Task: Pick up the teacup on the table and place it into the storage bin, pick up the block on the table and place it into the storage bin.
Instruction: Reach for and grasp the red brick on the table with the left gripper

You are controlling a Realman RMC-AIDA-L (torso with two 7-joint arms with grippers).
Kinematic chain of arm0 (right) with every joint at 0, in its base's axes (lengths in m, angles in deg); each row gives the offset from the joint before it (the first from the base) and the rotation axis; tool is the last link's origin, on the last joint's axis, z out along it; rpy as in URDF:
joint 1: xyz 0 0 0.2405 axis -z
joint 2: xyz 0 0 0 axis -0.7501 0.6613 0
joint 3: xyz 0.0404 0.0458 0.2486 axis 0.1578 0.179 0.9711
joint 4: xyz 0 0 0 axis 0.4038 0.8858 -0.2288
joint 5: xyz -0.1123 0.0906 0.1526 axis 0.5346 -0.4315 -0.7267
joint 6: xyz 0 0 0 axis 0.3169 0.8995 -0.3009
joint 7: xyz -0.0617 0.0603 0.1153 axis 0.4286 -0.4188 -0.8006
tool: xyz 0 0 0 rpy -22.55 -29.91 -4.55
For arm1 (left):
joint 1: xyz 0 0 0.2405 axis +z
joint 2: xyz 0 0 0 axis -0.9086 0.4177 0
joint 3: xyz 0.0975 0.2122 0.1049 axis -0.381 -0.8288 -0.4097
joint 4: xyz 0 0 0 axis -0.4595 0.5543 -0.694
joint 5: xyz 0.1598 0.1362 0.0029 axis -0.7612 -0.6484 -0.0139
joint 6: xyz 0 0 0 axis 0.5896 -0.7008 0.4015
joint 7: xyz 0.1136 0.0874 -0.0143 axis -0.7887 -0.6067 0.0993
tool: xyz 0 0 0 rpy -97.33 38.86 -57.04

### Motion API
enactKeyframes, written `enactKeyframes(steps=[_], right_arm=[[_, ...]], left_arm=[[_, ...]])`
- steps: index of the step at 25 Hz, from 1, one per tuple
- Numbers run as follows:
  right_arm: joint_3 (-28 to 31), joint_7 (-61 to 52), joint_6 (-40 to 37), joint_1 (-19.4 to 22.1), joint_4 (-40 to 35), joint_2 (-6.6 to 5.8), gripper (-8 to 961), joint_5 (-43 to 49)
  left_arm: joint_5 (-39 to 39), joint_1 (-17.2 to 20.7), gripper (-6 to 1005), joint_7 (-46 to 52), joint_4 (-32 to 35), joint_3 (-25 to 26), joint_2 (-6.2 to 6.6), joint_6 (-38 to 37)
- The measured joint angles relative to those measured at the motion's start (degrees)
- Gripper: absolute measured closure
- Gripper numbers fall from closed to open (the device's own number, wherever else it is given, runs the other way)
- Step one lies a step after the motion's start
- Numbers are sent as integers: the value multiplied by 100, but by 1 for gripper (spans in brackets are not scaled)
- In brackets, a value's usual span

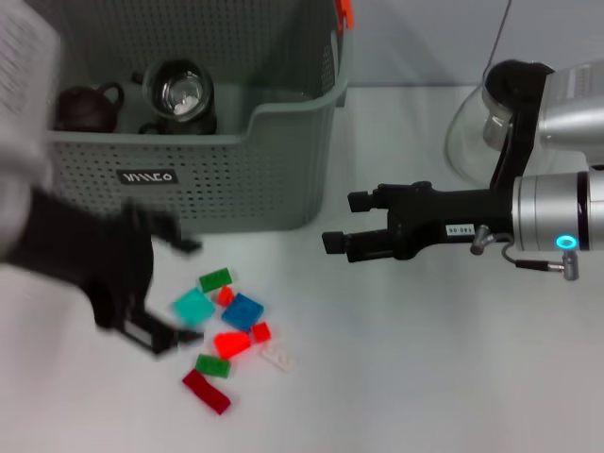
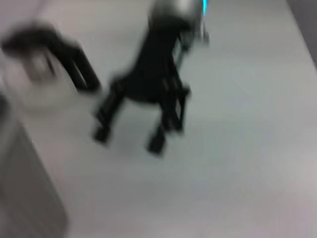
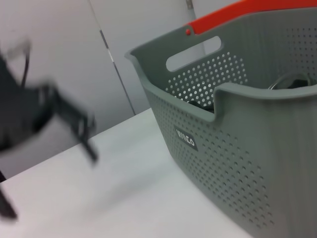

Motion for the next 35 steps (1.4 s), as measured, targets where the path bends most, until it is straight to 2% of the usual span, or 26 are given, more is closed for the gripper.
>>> enactKeyframes(steps=[2,4,5,6,9,14,18,24,31,35], right_arm=[[5,-1,32,-2,0,5,37,-1],[8,-2,46,-1,0,8,37,-2],[8,-2,54,-1,0,7,37,-2],[10,-3,62,0,0,5,37,-1],[9,-4,84,-2,0,-2,36,22],[-29,13,71,-4,-3,-57,36,41],[-60,58,23,-19,-45,-120,36,52],[-345,191,52,-17,-265,-138,37,69],[-497,521,8,0,-450,-130,37,69],[-499,633,-8,-24,-455,-158,36,80]], left_arm=[[-577,34,49,134,69,-262,-167,32],[-1045,47,49,461,79,-622,-246,83],[-1045,47,49,461,79,-622,-246,83],[-1385,57,49,1079,-3,-1164,-229,265],[-1584,45,50,1826,-133,-1588,-231,433],[-1634,-45,51,3424,-311,-2470,-246,574],[-1644,-123,52,4360,-365,-2932,-254,654],[-1643,-143,53,5322,-570,-3303,-271,1033],[-1644,-145,54,5962,-716,-3411,-275,1274],[-2004,-153,55,6355,-732,-3443,-274,1374]])
